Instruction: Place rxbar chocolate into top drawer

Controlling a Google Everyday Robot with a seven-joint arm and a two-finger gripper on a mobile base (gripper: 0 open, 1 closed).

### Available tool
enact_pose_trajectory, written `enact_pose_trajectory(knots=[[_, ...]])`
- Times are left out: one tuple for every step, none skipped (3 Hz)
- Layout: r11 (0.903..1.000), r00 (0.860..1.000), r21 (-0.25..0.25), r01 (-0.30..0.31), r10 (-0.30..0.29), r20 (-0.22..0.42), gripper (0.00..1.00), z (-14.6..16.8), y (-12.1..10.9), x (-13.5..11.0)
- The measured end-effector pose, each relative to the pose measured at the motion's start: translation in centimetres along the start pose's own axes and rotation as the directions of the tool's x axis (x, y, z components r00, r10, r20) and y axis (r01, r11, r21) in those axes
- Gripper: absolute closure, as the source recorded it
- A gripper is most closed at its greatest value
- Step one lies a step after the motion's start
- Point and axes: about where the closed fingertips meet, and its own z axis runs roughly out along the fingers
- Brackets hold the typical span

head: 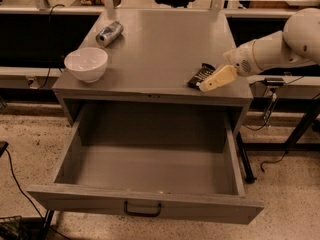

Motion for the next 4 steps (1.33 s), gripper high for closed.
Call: enact_pose_trajectory(knots=[[0.9996,1.000,-0.026,0.012,-0.012,-0.006,0.00,1.2,1.0,0.3],[0.9988,0.999,-0.037,0.032,-0.031,0.009,0.00,1.9,1.6,-0.5],[0.9975,1.000,-0.064,0.029,-0.029,0.013,0.27,3.0,2.6,-0.6],[0.9973,1.000,-0.071,0.020,-0.020,0.001,0.49,3.6,2.7,-0.1]])
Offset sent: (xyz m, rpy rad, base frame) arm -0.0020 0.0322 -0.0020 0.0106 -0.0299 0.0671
